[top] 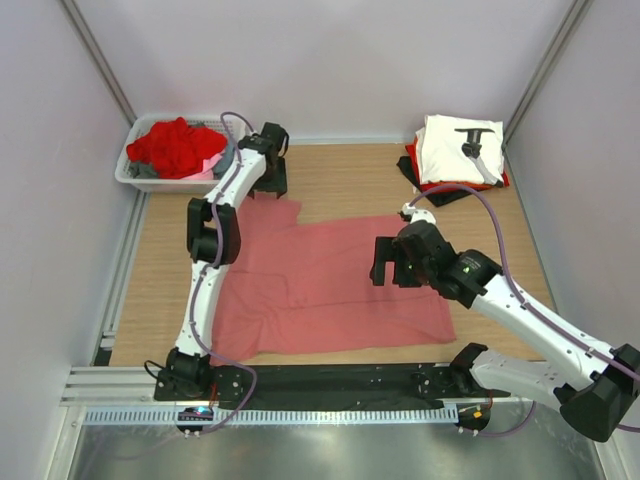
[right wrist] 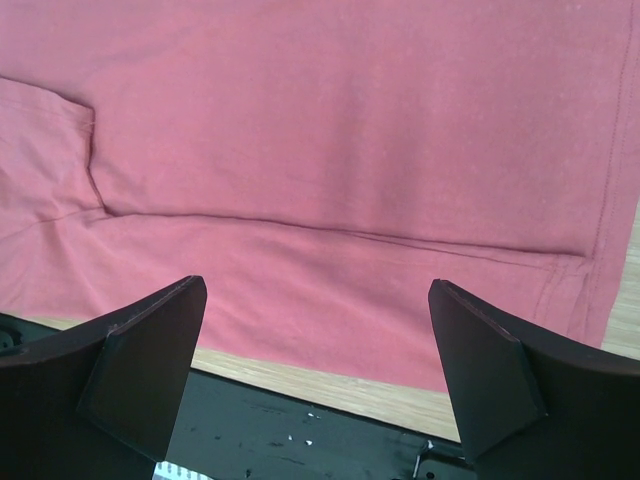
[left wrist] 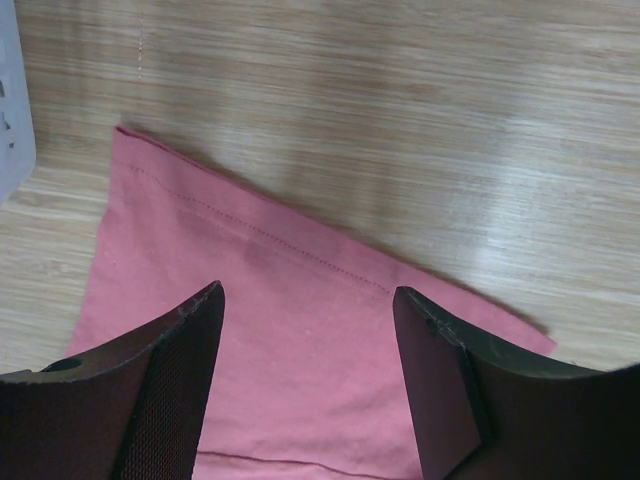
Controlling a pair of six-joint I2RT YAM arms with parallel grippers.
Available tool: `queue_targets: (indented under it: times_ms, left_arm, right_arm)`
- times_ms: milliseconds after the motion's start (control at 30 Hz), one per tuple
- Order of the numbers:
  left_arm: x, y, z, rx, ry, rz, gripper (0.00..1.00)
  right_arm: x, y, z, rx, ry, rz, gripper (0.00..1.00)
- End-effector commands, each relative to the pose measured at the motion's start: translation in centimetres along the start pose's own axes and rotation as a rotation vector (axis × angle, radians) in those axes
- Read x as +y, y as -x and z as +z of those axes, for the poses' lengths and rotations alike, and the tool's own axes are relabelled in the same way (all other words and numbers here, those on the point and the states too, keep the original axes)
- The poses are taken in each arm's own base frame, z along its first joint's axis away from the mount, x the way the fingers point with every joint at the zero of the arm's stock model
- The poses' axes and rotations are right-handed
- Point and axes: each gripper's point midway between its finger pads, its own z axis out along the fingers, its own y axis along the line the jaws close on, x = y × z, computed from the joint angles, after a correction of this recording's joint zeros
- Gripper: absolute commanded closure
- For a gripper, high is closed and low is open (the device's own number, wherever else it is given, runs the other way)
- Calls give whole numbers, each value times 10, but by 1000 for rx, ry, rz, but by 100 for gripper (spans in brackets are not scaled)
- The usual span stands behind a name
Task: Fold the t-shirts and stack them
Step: Fold the tshirt
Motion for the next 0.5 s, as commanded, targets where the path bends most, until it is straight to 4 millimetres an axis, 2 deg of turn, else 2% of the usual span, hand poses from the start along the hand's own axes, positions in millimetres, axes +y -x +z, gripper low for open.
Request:
queue_targets:
  times_ms: [0, 133, 233, 333, 367, 467]
  left_arm:
    - [0, 14, 4, -53, 4, -20, 30]
    - [1, 5, 20, -28, 27, -5, 32]
    - [0, -5, 33, -1, 31, 0, 39]
    - [0, -10, 41, 13, 34, -3, 60]
    - [-2, -11, 41, 14, 29, -1, 73]
    - [-1, -12, 38, 22, 22, -2, 90]
  right_arm:
    - [0, 2, 2, -20, 6, 18, 0]
    - [-2, 2, 7, -17, -13, 18, 0]
    - [-10, 9, 13, -32, -55, 23, 0]
    - [-26, 28, 26, -45, -96, 65, 0]
    - [-29, 33, 30, -42, -90, 85, 0]
    - [-53, 57, 48, -46, -103, 179, 1]
